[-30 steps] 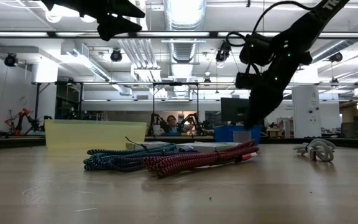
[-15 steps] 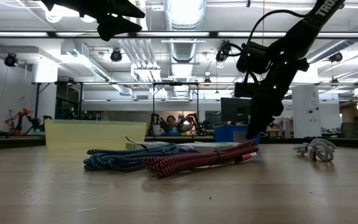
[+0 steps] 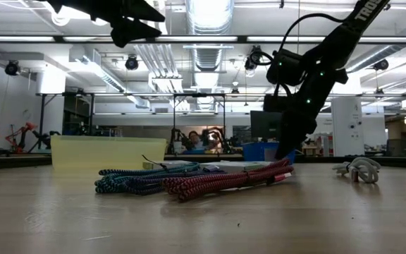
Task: Pick and place items into bin
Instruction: Put the white charger adapter into the black bin
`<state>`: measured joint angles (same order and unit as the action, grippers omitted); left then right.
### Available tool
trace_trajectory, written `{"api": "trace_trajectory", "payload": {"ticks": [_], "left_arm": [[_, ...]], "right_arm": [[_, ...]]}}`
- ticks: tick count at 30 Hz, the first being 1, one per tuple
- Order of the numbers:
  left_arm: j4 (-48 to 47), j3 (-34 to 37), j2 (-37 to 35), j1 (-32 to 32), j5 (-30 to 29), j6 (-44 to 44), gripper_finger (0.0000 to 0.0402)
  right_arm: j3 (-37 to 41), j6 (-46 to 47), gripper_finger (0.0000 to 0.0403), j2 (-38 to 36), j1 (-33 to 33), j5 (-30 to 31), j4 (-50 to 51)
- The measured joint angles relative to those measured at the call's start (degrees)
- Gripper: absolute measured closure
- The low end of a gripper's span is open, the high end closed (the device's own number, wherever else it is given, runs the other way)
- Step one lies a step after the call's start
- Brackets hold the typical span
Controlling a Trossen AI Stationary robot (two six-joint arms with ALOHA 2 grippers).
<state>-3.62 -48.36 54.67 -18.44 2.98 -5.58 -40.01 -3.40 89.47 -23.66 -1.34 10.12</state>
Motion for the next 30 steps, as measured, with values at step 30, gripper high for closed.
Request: {"api": "trace_trajectory", "payload": {"ticks": [30], "left_arm": [[0.11,0.02,3.86,0.02,3.05,-0.59,0.0167]], "right_arm": [[-13.15,13.55,0.0297,-6.97,0.3,-19.28,-13.98]]}}
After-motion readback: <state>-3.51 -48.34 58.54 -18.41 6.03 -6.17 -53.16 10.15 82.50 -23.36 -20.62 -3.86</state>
